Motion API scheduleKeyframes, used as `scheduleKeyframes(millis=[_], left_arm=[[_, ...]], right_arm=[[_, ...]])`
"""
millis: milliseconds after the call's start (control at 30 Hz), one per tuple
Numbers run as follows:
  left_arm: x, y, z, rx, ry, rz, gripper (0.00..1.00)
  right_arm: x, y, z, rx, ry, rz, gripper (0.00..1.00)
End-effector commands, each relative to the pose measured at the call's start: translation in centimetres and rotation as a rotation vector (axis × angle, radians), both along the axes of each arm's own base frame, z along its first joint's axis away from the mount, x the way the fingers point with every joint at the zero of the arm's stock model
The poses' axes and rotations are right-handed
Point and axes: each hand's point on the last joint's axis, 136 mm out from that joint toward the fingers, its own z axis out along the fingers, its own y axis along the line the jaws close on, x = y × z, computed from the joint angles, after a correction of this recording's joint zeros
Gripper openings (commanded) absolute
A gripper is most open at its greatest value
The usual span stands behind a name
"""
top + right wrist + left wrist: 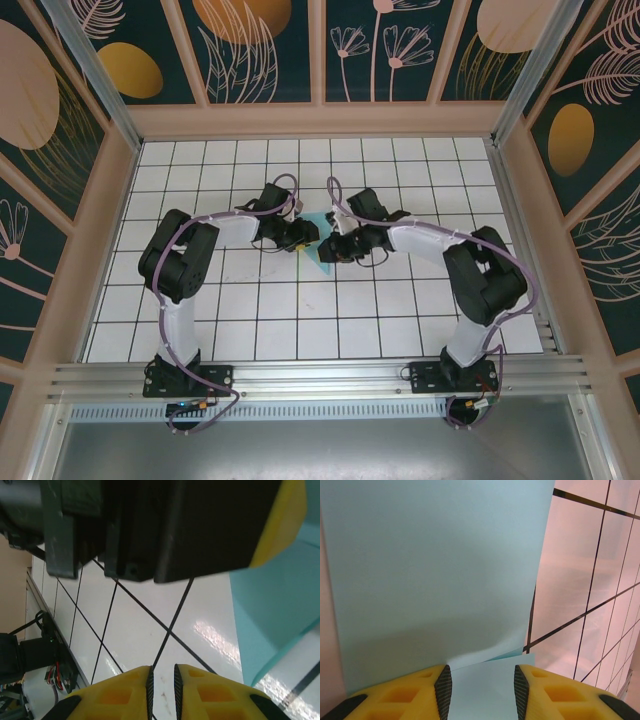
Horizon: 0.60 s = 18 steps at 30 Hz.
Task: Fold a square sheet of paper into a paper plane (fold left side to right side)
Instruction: Third fold the triangle at the center of the table.
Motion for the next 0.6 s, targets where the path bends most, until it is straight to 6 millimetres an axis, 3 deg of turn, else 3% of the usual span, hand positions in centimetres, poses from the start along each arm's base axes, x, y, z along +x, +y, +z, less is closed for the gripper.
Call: scheduleKeyframes(millis=[0,167,400,567], left_arm=[[-1.7,1.4,-4.5,0.120,0.058,-0.003,0.41],[-1.7,1.4,-4.4,0.119,0.058,-0.005,0.41],[-1.6,1.4,-4.4,0.123,0.054,-0.005,0.42],[-1.6,1.4,-4.5,0.127,0.056,-0.006,0.41]], right_arm=[[1.3,1.0,-1.2,-0.014,-0.003,0.001,0.22],[1.3,1.0,-4.0,-0.073,0.028,0.005,0.21],[-1.5,-0.8,-7.2,-0.153,0.110,0.006,0.19],[-3.4,-1.9,-8.4,-0.205,0.149,0.019,0.18]])
